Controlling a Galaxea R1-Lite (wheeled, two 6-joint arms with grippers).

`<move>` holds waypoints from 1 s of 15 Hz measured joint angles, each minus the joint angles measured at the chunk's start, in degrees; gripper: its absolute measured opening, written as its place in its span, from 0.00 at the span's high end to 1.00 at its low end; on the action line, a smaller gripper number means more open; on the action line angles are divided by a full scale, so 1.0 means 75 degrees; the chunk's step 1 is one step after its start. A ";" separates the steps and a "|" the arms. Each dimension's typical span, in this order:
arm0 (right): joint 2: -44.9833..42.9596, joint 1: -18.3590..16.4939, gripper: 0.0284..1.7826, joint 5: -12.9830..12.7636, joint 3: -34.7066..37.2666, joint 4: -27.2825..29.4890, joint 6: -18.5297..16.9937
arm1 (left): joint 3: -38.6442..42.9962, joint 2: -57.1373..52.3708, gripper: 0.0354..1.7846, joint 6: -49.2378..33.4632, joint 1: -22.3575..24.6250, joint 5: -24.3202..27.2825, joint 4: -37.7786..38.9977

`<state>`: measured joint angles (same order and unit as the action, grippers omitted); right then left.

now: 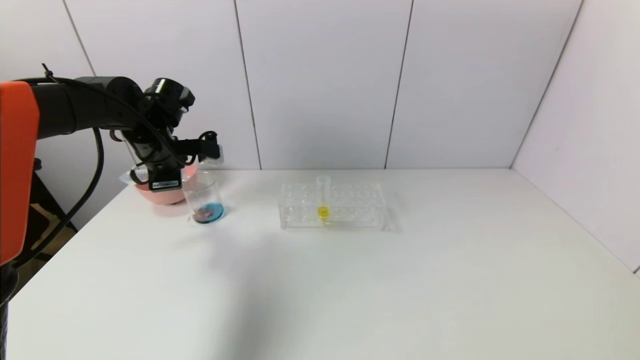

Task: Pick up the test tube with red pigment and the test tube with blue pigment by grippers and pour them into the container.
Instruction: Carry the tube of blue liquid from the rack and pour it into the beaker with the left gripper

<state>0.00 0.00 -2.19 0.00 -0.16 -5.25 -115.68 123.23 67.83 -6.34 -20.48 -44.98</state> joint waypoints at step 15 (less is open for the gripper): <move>0.0000 0.0000 0.00 0.0003 0.0000 0.0000 0.0000 | 0.0167 -0.0426 0.75 -0.0489 0.0055 0.0821 0.0397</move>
<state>0.00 0.00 -2.17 0.00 -0.16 -5.25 -114.42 120.04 64.16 -5.92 -14.32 -42.01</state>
